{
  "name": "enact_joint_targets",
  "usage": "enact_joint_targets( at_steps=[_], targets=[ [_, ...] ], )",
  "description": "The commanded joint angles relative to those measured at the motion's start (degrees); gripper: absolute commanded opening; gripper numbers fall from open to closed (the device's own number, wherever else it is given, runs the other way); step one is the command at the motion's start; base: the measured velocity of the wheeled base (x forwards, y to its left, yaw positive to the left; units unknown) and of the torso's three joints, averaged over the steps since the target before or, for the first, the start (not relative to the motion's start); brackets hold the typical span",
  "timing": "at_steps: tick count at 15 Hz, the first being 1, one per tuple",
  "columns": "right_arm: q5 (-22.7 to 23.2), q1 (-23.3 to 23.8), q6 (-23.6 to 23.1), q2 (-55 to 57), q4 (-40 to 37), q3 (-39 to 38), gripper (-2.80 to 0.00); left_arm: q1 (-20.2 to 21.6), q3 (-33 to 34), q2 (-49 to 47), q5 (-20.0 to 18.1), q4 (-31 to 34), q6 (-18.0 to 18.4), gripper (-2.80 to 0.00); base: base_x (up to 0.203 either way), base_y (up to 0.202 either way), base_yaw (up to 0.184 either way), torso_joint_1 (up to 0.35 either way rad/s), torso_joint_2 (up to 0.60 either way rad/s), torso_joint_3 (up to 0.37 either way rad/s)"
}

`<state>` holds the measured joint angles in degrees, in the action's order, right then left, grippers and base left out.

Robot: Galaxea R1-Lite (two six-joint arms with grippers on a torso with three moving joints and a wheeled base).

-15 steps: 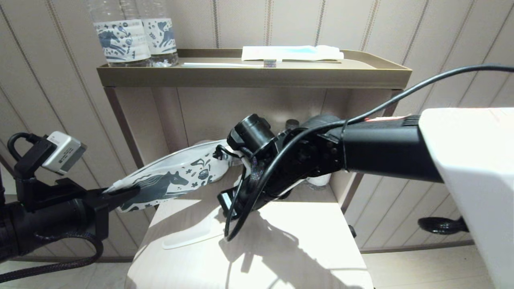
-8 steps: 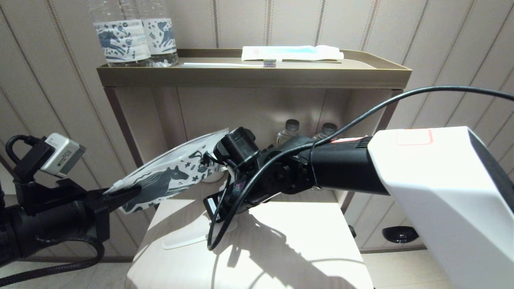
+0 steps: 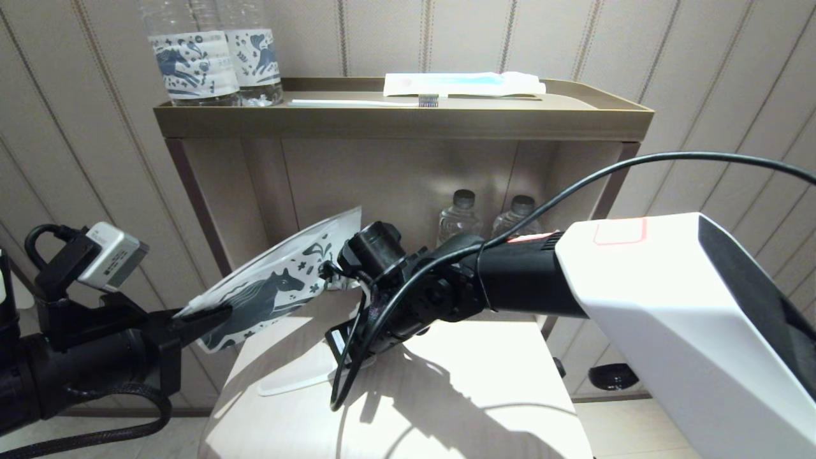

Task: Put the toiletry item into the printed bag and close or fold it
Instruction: Pick up the comb

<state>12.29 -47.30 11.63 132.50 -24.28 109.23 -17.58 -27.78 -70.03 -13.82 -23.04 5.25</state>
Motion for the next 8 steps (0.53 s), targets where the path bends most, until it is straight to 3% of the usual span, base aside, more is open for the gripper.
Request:
enact_joint_targets(
  at_steps=[1, 8],
  targets=[
    [0.1, 0.0, 0.1, -0.4, -0.1, -1.2, -2.80, 0.0, 0.0, -0.2, -0.1, -0.2, 0.0, -2.80, 0.000, 0.000, 0.000, 0.000, 0.00, 0.000],
    [0.1, 0.6, -0.2, -2.4, 0.3, -5.5, -2.80, 0.0, 0.1, -0.9, -0.2, -0.2, -0.1, -2.80, 0.000, 0.000, 0.000, 0.000, 0.00, 0.000]
  ],
)
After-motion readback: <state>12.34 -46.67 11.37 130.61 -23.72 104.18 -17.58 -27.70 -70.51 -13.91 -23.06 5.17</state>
